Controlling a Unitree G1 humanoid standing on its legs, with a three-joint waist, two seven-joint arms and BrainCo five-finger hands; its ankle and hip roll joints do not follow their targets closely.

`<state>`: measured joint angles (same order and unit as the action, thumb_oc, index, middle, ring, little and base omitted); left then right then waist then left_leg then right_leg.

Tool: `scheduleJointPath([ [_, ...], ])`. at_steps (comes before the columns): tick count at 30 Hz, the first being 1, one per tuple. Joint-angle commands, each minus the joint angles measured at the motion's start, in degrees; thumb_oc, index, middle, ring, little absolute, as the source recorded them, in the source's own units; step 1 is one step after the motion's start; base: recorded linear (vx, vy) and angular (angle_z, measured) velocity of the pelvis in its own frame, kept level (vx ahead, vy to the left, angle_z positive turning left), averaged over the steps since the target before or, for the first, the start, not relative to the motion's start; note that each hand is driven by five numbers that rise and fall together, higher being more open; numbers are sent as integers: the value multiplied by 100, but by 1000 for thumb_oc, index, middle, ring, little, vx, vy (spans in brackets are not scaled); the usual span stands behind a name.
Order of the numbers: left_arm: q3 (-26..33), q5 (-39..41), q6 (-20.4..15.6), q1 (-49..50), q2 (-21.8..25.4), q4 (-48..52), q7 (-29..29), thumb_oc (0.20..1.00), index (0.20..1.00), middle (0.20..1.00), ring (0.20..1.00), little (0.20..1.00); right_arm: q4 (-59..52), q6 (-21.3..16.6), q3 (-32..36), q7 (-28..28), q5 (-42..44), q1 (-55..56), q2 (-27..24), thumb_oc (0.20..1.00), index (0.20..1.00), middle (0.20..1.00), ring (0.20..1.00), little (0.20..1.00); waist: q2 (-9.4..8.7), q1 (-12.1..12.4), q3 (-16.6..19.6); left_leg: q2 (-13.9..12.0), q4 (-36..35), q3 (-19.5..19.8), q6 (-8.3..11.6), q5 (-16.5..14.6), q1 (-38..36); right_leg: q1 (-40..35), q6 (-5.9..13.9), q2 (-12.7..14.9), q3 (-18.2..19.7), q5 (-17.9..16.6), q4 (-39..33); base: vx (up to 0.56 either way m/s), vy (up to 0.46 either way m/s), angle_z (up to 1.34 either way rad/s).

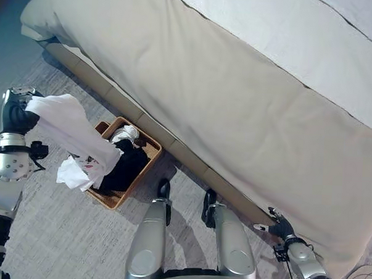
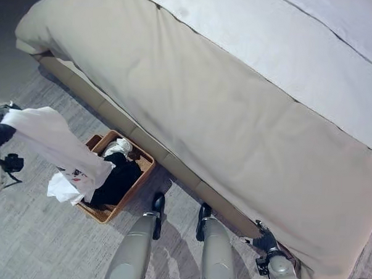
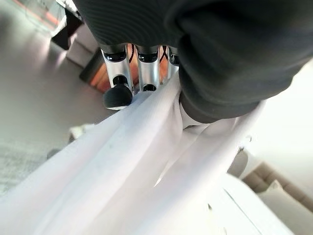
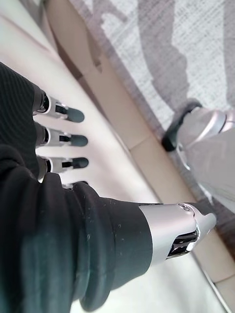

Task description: Pick up clothes into the bucket

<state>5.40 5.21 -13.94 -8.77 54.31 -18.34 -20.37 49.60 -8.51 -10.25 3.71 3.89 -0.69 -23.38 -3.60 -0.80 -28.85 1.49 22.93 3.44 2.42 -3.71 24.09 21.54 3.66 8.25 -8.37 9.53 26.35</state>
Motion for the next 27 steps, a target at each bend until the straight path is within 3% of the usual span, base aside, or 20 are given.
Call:
scheduleJointPath([
  [1,119,-233,-111,-260,-32,-234,-103,200,200,200,200,200,-100,-180,-244,156,192,45,-250,1000,1000,1000,1000,1000,-39,-112,50,63,486,-241,-391,-376,159,352,352,267,314,-752,-359,-51,52,-15],
  [9,-529,-252,-18,-739,-187,-672,-5,200,200,200,200,200,-367,-243,-300,241,295,58,-315,1000,1000,1000,1000,1000,-186,-252,-95,6,1281,-256,-431,-590,982,1054,300,185,408,-646,152,-36,20,-11],
  [17,-1010,-398,80,-1136,-312,-862,112,200,200,200,200,200,-503,-279,-336,310,344,73,-331,1000,1000,1000,1000,1000,-251,-353,-95,-14,1527,-237,-411,-553,1566,1610,267,146,404,-680,345,-25,-3,-4],
  [18,-1154,-452,128,-1232,-349,-999,132,200,200,200,200,200,-485,-290,-370,325,387,70,-338,1000,1000,1000,1000,1000,-251,-364,-95,-32,1651,-204,-386,-738,1627,1696,294,104,429,-503,508,0,0,0],
  [27,-1325,-502,332,-1564,-359,-1607,-54,200,200,200,200,200,-748,-348,-372,456,574,98,-384,1000,1000,1000,1000,1000,-359,-471,-95,-31,2154,-152,-375,-694,2570,2541,270,61,397,-543,943,-25,-10,0],
])
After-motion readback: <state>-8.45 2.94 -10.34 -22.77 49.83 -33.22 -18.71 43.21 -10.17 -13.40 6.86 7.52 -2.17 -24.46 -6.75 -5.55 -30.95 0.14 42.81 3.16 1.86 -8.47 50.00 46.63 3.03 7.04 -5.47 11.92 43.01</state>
